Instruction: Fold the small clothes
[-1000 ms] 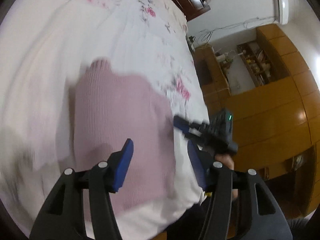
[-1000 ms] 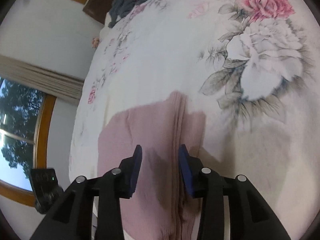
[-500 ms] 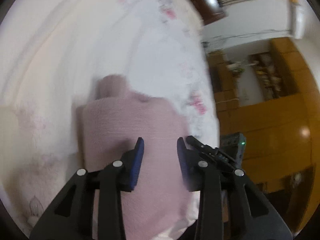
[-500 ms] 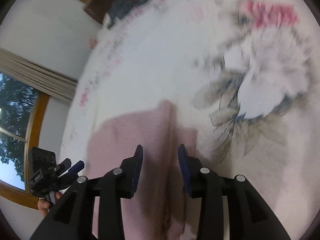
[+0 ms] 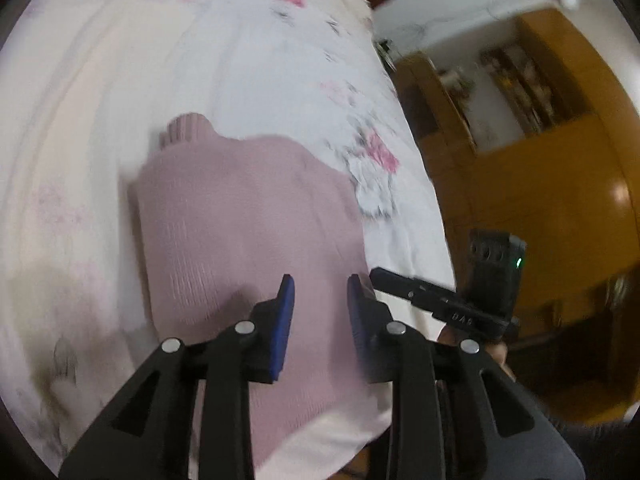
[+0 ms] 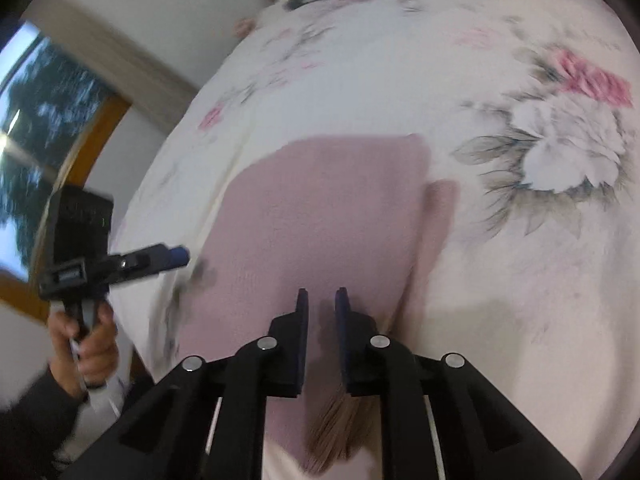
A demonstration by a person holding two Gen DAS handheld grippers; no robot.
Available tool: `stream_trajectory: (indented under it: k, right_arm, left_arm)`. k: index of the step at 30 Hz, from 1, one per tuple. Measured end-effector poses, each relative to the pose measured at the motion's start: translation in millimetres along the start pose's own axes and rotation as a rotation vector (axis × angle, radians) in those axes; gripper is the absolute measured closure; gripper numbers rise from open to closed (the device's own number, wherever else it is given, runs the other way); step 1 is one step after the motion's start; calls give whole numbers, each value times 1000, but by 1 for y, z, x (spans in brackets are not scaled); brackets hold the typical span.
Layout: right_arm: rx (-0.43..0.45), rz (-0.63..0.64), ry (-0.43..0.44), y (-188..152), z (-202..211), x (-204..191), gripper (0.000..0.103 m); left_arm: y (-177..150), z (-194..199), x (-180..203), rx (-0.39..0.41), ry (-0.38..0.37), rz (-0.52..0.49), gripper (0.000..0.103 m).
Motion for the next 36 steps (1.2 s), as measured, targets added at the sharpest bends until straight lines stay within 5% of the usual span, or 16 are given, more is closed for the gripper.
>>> stream_trajectory:
  k: [2, 5, 7, 10, 13, 17, 23, 27, 28, 30, 34, 36]
  right_arm:
    - [-41, 13, -70, -13, -17, 11, 98]
    - [-46, -19, -97, -18, -30, 23, 103]
    - [-31, -29, -92, -13, -22, 13, 100]
    - [-8, 34, -66, -25, 1, -14, 96]
    - [-50, 97, -63, -50, -5, -36, 96]
    - [-144, 136, -191, -70, -50, -19, 103]
    - [-67, 78, -166, -64, -24, -31, 97]
    - [-112, 28, -218, -73, -44, -14, 97]
    - [-105, 17, -215, -76, -42, -13, 97]
    - [-82, 9, -204, -76, -32, -24, 91]
    - [-18, -21, -184, -104, 4, -43, 56]
    - [-1, -39, -193, -121, 24, -46, 43]
  left_arm:
    - [-12, -18, -19, -53, 113, -3, 83]
    - [-12, -22, -26, -40, 108, 39, 93]
    - [-15, -9, -13, -10, 85, 34, 79]
    - [-35, 7, 8, -4, 48, -15, 76]
    - [-63, 1, 4, -43, 113, -40, 76]
    - [-90, -21, -26, -95, 179, -1, 78]
    - [-98, -12, -9, -69, 196, -46, 63]
    - [-111, -6, -21, -58, 190, 23, 61]
    - [-113, -3, -18, -48, 191, 33, 54]
    - [-121, 11, -7, -9, 196, 28, 42]
    - [-145, 40, 19, 59, 252, 6, 22]
    - [-157, 54, 35, 91, 356, -30, 9]
Point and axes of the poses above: each gripper's, at about its wrist camera, not at the fingertips, and z roughly against the way its jaws point, x to its right, y to its top, the point moved 6 cm from there along -z, roughly the way its jaws point
